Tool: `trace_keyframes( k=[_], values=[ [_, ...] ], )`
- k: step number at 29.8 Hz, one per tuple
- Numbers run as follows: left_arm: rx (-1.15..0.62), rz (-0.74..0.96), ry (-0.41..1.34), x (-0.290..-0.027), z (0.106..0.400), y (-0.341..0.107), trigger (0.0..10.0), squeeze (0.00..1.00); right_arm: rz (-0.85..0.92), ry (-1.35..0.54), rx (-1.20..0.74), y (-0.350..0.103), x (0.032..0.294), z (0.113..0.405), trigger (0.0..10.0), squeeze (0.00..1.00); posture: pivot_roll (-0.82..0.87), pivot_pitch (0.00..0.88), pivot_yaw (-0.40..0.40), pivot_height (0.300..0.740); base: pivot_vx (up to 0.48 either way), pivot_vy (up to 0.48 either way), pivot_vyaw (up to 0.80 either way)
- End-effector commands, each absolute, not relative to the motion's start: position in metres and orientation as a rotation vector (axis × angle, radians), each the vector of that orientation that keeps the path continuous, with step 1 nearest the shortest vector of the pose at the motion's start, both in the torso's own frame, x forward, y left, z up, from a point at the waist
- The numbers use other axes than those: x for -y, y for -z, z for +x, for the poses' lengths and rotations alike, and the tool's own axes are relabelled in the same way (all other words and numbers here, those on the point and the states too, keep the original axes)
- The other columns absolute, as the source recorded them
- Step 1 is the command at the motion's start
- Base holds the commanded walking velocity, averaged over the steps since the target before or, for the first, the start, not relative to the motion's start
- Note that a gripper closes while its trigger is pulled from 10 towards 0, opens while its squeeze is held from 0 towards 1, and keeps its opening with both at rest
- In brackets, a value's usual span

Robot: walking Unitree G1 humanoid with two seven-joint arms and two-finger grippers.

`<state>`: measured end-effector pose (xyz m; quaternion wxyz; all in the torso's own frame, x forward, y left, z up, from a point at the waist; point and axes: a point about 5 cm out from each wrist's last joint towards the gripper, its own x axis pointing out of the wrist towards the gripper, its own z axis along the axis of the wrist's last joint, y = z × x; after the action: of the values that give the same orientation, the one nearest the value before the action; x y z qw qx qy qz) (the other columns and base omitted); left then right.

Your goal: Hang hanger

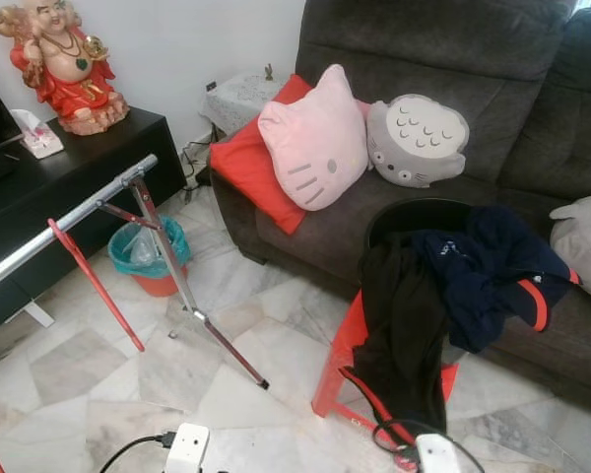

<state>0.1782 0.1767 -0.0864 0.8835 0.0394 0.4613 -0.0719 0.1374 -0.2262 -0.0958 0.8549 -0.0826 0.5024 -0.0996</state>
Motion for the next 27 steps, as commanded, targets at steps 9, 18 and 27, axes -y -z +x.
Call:
trace_keyframes(
  k=[9, 18, 27],
  values=[
    [-0.969, 0.085, 0.149, -0.179, 0.177, 0.087, 10.0, 0.00, -0.107, 0.337, -1.074, 0.104, 0.229, 0.105, 10.0, 0.00, -0.07, 0.011, 0.058, 0.740, 0.000, 0.000, 0.00],
    [-0.969, 0.085, 0.149, -0.179, 0.177, 0.087, 10.0, 0.00, -0.109, 0.346, -1.050, 0.102, 0.227, 0.111, 10.0, 0.00, -0.07, 0.012, 0.059, 0.740, 0.000, 0.000, 0.00],
    [-0.966, 0.082, 0.149, -0.178, 0.177, 0.087, 10.0, 0.00, -0.111, 0.341, -1.037, 0.101, 0.225, 0.115, 10.0, 0.00, -0.07, 0.012, 0.058, 0.740, -0.117, 0.000, 0.00]
  ],
)
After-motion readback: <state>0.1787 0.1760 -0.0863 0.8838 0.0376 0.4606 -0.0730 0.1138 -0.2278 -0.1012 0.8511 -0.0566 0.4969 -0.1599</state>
